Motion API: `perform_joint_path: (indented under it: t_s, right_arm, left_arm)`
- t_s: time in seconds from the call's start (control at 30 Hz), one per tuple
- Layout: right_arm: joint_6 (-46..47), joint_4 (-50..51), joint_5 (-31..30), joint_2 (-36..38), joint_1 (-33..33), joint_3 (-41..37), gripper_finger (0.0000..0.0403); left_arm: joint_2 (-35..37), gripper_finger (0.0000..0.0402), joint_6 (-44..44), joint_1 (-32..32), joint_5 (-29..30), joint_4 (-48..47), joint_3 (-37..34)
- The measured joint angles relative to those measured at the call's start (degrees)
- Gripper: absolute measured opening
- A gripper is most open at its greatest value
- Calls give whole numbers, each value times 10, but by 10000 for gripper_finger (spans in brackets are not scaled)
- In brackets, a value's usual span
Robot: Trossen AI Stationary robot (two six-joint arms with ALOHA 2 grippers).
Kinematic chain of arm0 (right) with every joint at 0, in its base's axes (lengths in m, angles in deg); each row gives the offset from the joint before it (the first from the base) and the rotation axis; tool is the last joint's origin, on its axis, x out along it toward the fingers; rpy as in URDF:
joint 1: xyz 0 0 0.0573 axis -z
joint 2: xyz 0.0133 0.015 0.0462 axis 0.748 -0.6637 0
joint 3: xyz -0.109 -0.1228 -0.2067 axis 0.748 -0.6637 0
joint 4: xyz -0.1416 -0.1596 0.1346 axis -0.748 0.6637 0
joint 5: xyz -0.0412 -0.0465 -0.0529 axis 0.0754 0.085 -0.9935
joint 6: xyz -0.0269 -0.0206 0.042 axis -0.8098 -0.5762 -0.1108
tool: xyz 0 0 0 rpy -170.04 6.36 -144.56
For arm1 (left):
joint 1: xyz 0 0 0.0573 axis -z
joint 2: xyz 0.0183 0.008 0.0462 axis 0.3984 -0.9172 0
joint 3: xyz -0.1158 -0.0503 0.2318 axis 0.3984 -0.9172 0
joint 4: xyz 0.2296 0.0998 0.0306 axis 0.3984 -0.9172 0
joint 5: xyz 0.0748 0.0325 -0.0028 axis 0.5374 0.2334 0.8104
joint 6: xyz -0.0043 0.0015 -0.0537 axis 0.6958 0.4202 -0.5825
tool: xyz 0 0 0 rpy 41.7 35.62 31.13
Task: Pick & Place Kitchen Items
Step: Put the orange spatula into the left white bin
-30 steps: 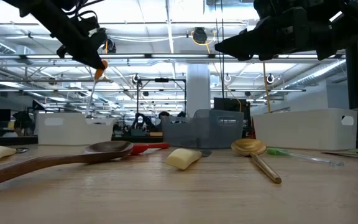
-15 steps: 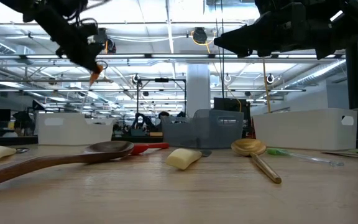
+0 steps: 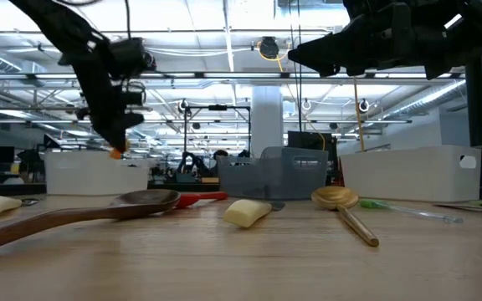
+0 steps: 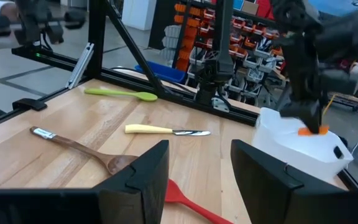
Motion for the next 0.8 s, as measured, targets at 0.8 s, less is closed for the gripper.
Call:
perform_joint_path:
  t_s: [0.8]
  right_arm:
    - [2, 16, 0, 0, 0, 0, 164]
  left_arm:
    - [-120, 127, -18, -10, -9, 21, 0]
